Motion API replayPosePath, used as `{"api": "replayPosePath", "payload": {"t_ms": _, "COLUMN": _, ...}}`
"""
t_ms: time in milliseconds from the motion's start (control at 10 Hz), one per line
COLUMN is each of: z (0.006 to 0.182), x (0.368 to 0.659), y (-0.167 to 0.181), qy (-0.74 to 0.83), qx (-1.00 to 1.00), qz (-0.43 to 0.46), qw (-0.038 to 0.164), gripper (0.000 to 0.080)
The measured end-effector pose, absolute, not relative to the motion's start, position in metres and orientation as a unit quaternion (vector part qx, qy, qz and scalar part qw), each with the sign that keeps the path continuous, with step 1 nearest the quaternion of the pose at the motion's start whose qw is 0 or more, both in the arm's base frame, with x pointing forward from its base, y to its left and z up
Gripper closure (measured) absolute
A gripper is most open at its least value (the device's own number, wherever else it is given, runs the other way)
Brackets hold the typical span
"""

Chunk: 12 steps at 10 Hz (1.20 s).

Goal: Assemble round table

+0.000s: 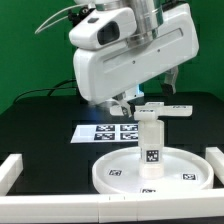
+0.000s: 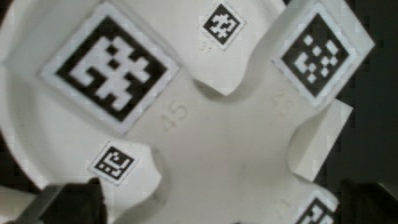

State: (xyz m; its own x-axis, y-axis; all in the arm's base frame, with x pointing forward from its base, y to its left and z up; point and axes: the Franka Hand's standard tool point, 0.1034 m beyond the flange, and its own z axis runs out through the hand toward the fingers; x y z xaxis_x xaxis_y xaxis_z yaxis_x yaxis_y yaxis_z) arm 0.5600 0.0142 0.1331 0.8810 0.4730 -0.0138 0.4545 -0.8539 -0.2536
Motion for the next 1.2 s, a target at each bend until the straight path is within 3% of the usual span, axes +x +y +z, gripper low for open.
{"api": "replayPosePath", "payload": {"t_ms": 400, "z": 0.132, "x": 0.56, "y": 0.015, "qy": -0.241, "qx": -0.962, "qz": 0.038, "qw": 0.123, "gripper": 0.015}}
{"api": "replayPosePath", "payload": {"t_ms": 500, "z": 0.132, "x": 0.562, "y": 0.013, "qy": -0.25, "qx": -0.96, "qz": 0.032, "qw": 0.117, "gripper": 0.015}}
{"api": "replayPosePath", "payload": {"t_ms": 600, "z": 0.135, "x": 0.571, "y": 0.008, "qy": -0.289, "qx": -0.954, "qz": -0.002, "qw": 0.082, "gripper": 0.015}}
{"api": "replayPosePath", "payload": {"t_ms": 800, "z": 0.139, "x": 0.574, "y": 0.004, "qy": -0.283, "qx": -0.956, "qz": -0.046, "qw": 0.056, "gripper": 0.015}}
{"api": "replayPosePath", "payload": {"t_ms": 1200, "z": 0.139, "x": 0.575, "y": 0.005, "qy": -0.281, "qx": -0.957, "qz": -0.052, "qw": 0.053, "gripper": 0.015}}
